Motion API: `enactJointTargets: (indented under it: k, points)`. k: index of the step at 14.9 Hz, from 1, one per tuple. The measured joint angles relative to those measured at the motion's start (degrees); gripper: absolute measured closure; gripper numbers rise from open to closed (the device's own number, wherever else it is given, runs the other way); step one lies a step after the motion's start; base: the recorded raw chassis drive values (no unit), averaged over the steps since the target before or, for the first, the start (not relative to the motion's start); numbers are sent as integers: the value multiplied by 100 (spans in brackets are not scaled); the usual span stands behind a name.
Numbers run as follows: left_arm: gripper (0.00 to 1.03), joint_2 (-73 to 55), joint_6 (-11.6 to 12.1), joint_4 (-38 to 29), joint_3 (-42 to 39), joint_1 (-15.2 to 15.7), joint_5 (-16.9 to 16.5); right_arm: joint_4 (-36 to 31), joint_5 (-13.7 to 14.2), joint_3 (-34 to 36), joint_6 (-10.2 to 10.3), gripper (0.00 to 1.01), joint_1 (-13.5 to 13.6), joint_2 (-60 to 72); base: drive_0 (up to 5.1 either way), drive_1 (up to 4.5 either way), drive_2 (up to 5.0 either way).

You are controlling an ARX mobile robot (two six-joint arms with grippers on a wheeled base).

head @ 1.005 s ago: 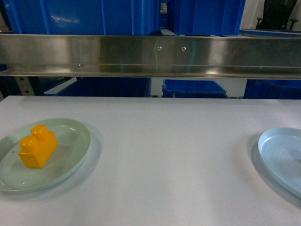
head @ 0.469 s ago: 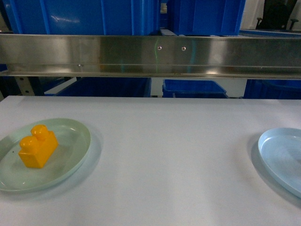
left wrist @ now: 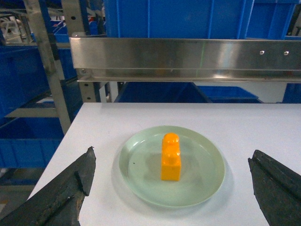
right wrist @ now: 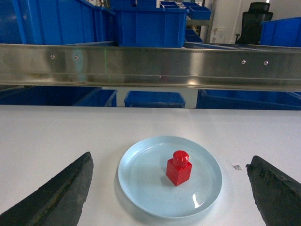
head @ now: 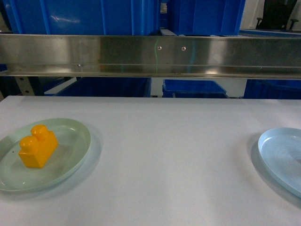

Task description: Sort and place red and yellow blocks in left bins

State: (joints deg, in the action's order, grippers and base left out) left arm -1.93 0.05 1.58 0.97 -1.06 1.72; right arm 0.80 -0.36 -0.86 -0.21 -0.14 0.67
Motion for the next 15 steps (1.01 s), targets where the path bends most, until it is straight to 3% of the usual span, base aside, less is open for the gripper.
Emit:
enactJointTargets:
  k: [1,2,4,5,6,7,8,9,12,15]
  points:
    - [5,-446,42,-68,164,-162,109,-271,-181,-31,-15,3,-181,304,0,0,0]
    - [5,-1150,48,-35,608,-221,-24,-737,-348,-262,-17,3,-452,979,0,0,0]
    - [5,-2922,149,-986,1976,90,-470,-1779,-361,-1478,-105,3,-529,2776,0,0,0]
    - [5,-3856,173,-1462,2706,243,-551,-1585,-417,-2354,-52,3,-442,3775,0,0,0]
    - [5,-4813,160,-1460,3309,328,-682,-1508,-468,-3003,81,3,-369,4817,0,0,0]
    - [5,-5674,125,-1132,3722,273,-802,-1390,-511,-3491,164,3,-326,5698,0,0,0]
    - [5,-6688,160,-1034,4103,142,-693,-1113,-699,-3939,299,3,-315,6614,0,0,0]
    - [5,-7416,173,-776,4393,85,-726,-970,-769,-4153,413,3,-275,7248,0,0,0]
    - [5,-8046,168,-664,4538,-114,-603,-1449,-170,-4131,356,3,-284,8301,0,0,0]
    - [5,-8314,-138,-647,4166,-367,-601,-1860,20,-3729,269,3,-280,8284,0,0,0]
